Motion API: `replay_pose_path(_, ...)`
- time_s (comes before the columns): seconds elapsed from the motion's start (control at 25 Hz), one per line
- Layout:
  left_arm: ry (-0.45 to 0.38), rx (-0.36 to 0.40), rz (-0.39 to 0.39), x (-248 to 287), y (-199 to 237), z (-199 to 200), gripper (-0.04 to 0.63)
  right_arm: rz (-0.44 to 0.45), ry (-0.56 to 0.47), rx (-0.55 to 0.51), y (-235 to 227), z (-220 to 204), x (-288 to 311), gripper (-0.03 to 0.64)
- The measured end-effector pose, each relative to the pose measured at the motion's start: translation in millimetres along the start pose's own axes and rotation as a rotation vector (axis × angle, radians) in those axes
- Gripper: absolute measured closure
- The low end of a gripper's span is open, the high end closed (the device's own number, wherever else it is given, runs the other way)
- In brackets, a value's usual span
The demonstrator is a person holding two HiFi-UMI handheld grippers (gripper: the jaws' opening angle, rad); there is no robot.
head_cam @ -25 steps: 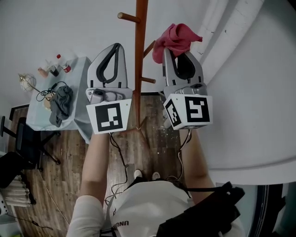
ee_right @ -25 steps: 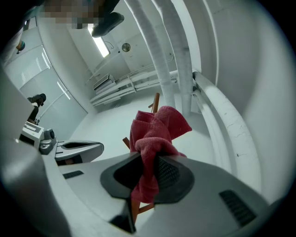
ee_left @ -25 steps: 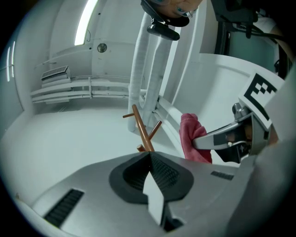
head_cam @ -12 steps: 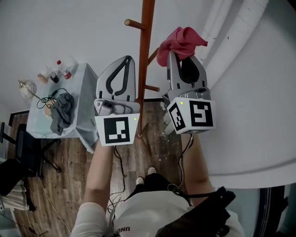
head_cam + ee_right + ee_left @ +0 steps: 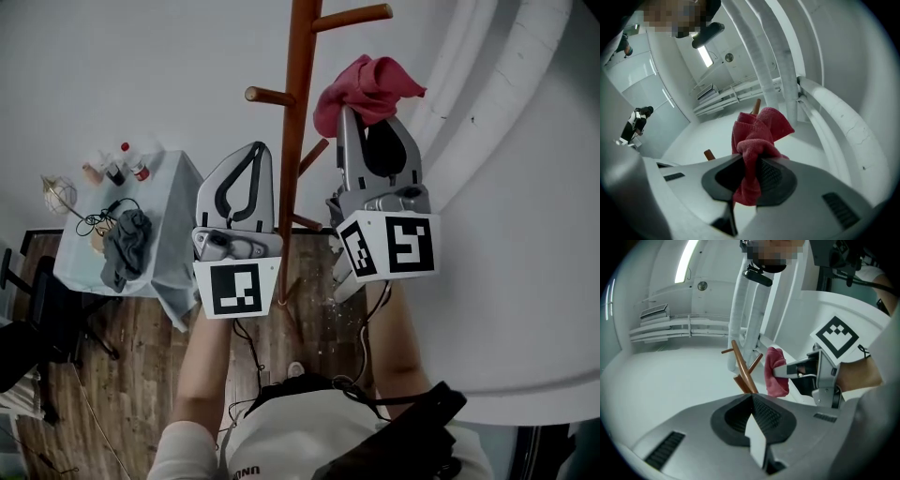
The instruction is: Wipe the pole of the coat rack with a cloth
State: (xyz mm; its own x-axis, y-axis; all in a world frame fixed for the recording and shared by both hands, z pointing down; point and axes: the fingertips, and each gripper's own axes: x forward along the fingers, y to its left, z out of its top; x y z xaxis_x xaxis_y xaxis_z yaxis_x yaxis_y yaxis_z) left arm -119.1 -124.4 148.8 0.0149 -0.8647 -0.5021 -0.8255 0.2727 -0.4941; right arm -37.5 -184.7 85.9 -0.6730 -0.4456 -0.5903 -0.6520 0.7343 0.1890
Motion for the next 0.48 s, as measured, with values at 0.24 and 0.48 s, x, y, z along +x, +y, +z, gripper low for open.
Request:
replay_pose_path(0.24, 0.016, -0.003, 0.018, 9.3, -2.2, -11.0, 0.581, 0.028, -0.027, -0.023, -6.2, -1.1, 12.9, 0.543)
replay_pose_path(0.48, 0.016, -0.005, -0.004, 18.0, 3.1, -14.9, 0.581, 0.041, -0.054, -0.056, -0.2, 8.8, 30.5, 0.543)
